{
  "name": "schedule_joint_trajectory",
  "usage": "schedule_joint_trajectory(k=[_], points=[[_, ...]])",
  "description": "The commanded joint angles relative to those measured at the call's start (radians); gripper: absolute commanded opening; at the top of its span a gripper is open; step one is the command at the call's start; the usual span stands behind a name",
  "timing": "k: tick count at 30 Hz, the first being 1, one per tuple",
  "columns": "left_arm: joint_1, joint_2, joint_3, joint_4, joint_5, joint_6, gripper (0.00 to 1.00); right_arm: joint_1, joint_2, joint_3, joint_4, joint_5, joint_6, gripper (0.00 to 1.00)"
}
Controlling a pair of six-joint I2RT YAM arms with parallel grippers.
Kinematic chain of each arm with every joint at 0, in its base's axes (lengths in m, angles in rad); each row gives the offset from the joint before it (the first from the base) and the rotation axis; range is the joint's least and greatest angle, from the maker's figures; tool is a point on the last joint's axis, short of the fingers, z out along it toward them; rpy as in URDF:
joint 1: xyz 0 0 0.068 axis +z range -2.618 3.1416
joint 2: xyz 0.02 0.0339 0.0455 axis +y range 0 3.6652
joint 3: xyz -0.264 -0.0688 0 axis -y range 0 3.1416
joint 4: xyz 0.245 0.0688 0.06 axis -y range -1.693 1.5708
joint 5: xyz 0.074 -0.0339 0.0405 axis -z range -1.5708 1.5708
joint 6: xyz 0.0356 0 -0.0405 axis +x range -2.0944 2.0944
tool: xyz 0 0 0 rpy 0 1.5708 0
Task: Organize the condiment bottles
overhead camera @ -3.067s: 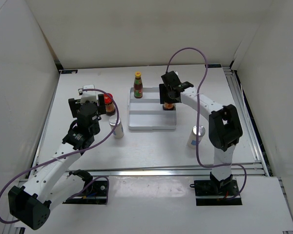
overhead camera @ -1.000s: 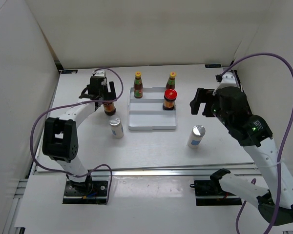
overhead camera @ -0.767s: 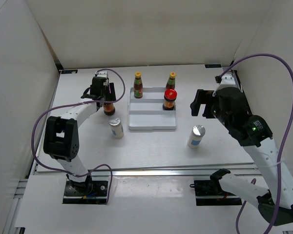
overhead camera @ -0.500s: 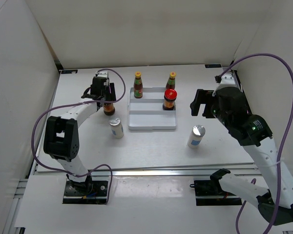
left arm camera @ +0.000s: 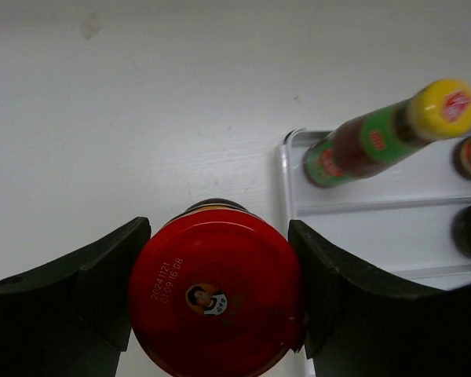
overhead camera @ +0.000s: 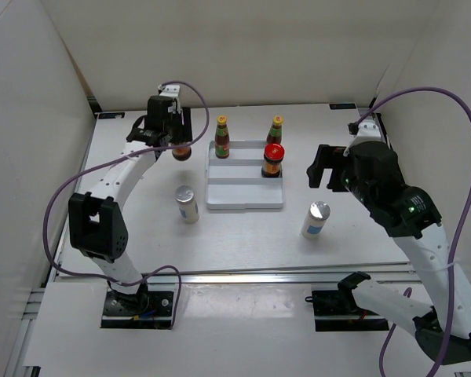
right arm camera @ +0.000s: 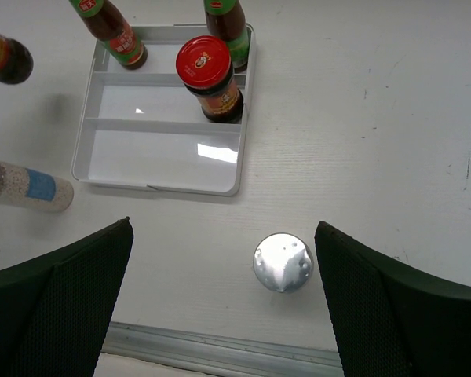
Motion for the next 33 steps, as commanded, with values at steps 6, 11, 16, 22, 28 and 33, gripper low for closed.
schedule_joint_trajectory(k=[6,11,16,22,28,33], points=[[-0.027,-0.049,0.178,0.041,0.256,-0.022,0.11,0.002,-0.027,0.021,-0.025,0.021,0.004,1.00],[-0.072,0.003,0.209,0.032,0.318,-0.022,0.11,0.002,-0.036,0.021,-0.034,0.040,-0.005,1.00],[-0.112,0.049,0.218,0.032,0.342,-0.012,0.11,0.002,-0.036,0.021,-0.034,0.040,-0.005,1.00],[-0.158,0.103,0.228,0.032,0.310,0.018,0.11,0.002,-0.036,0.012,-0.034,0.040,0.006,1.00],[-0.178,0.135,0.162,0.068,0.270,0.027,0.11,0.002,-0.036,0.012,-0.034,0.040,-0.003,1.00],[-0.196,0.167,0.129,0.102,0.220,0.038,0.11,-0.007,-0.027,0.012,-0.034,0.040,-0.003,1.00]])
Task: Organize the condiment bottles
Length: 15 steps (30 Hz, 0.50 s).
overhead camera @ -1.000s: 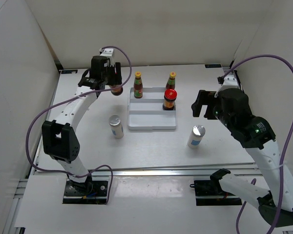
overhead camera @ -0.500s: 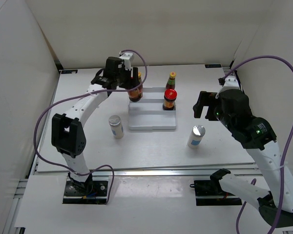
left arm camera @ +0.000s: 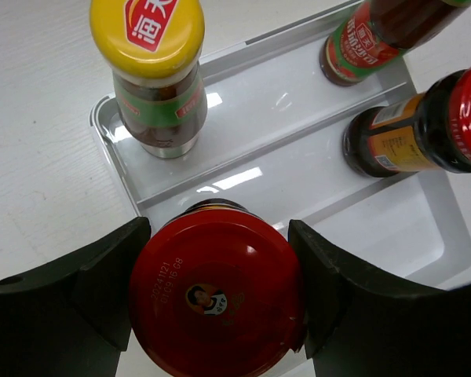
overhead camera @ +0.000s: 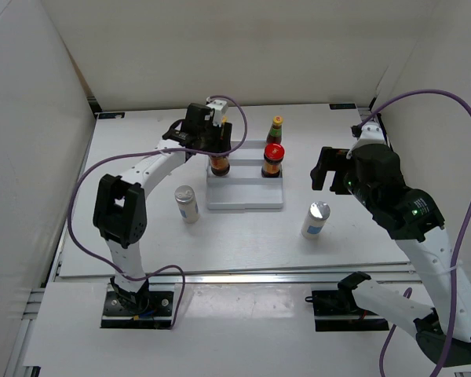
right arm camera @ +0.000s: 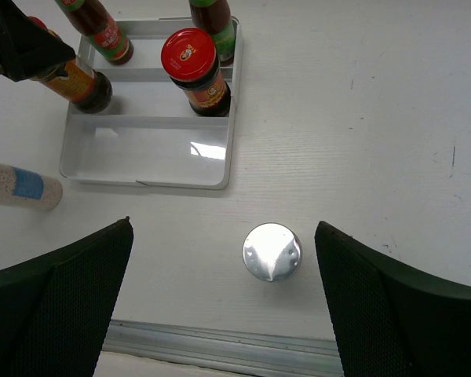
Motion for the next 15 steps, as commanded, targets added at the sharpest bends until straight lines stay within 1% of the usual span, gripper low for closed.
schedule_joint_trajectory(k=[1,8,15], points=[[-0.014,-0.020,0.012,0.118,-0.042,0.022,0.11,-0.006,-0.006,0.012,0.004,0.012,-0.008,1.00],[-0.034,0.009,0.012,0.129,-0.086,0.042,0.11,-0.006,-0.006,0.012,-0.005,0.012,-0.018,1.00],[-0.044,0.041,-0.018,0.129,-0.086,0.031,0.11,-0.006,-0.006,0.012,-0.005,0.012,-0.018,1.00]])
